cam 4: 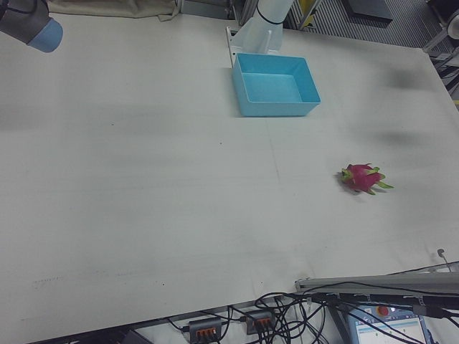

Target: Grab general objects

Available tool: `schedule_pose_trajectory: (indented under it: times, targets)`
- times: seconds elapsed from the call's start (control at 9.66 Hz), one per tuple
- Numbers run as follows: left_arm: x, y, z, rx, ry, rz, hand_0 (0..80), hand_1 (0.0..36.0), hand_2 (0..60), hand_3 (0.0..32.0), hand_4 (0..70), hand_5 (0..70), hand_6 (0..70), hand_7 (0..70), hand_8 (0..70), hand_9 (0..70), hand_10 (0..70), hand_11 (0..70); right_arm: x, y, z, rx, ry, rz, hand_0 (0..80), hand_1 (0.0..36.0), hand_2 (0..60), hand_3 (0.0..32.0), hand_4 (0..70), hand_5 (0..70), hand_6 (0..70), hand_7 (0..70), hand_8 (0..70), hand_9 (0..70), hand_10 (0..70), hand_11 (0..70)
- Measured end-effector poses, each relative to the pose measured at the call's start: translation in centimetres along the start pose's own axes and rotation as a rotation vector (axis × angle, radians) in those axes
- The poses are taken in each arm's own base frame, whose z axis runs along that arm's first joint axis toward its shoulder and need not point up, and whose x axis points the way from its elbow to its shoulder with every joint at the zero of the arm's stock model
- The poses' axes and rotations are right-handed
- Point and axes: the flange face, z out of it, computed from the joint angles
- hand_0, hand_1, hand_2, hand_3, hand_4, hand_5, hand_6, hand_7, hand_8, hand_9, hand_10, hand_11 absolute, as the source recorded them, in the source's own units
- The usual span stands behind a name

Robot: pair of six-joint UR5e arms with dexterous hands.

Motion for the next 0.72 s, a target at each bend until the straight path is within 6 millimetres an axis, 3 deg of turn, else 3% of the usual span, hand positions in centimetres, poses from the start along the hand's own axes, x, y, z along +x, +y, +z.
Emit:
schedule_pose_trajectory:
  times: [0.31, 0.72]
  targets:
    - [1.1, -0.1, 2.0, -0.004, 0.016, 0.004, 46.0, 5.8, 0.0, 32.0, 0.0, 0.0, 0.0, 3.5, 5.9, 0.0, 0.0, 0.0, 0.0, 0.1, 0.0, -0.001, -0.001, 0.0, 0.0, 0.0, 0.0, 0.0, 0.0, 0.0, 0.0, 0.0, 0.0, 0.0, 0.0, 0.0]
    - [1.7, -0.2, 1.9, -0.002, 0.029, 0.003, 46.2, 6.5, 0.0, 32.0, 0.0, 0.0, 0.0, 4.0, 5.7, 0.0, 0.0, 0.0, 0.0, 0.1, 0.0, -0.001, -0.001, 0.0, 0.0, 0.0, 0.0, 0.0, 0.0, 0.0, 0.0, 0.0, 0.0, 0.0, 0.0, 0.0]
